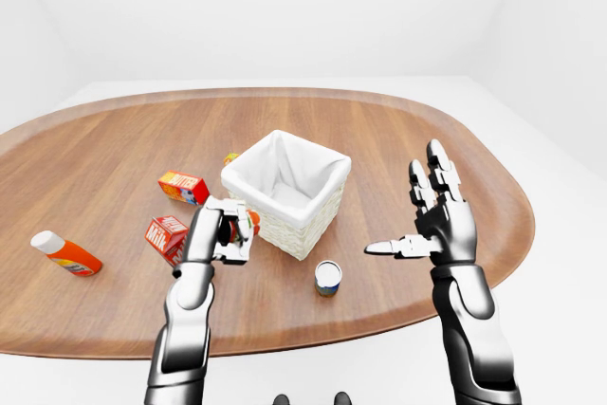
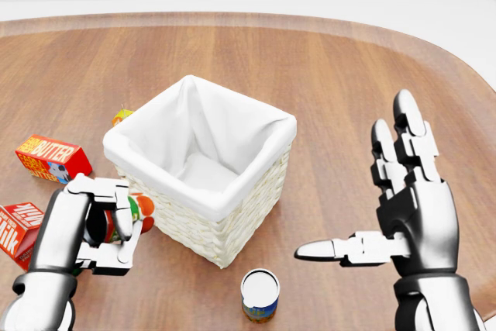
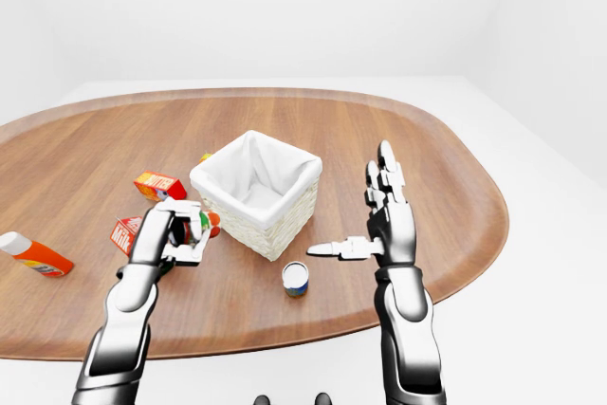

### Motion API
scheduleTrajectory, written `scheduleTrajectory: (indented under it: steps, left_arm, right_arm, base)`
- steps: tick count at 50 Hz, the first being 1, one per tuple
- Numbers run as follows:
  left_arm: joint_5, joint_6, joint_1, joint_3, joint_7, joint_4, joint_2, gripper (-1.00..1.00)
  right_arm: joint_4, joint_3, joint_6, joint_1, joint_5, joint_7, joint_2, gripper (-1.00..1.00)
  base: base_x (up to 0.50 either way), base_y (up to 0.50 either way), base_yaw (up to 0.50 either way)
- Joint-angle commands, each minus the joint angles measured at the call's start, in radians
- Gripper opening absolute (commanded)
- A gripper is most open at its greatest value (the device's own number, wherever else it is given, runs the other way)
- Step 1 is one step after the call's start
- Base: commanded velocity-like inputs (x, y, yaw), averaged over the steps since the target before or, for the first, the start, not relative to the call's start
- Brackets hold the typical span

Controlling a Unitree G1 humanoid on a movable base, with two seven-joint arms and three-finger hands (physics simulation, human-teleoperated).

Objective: Pick up the tomato sauce, and put it in the basket.

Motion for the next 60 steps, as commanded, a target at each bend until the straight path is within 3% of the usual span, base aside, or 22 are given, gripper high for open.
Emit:
scheduleTrajectory:
  steps: [1,23,60]
  left_arm:
    - [-0.006,0.000,-0.004,0.000,-0.034,-0.110,-0.003,-1.00]
    - [0.039,0.000,-0.079,-0.010,-0.104,-0.239,0.005,-1.00]
    - [0.073,0.000,-0.286,-0.015,-0.146,-0.136,0.048,-1.00]
  right_arm:
    - [-0.001,0.000,0.000,-0.003,0.001,-0.001,-0.001,1.00]
    - [-0.006,-0.006,0.000,-0.009,0.007,-0.003,-0.002,1.00]
    - [-0.005,0.001,0.000,-0.001,0.003,-0.002,0.000,1.00]
  base:
    - [0.00,0.00,0.00]
    - [0.00,0.00,0.00]
    - [0.00,0.00,0.00]
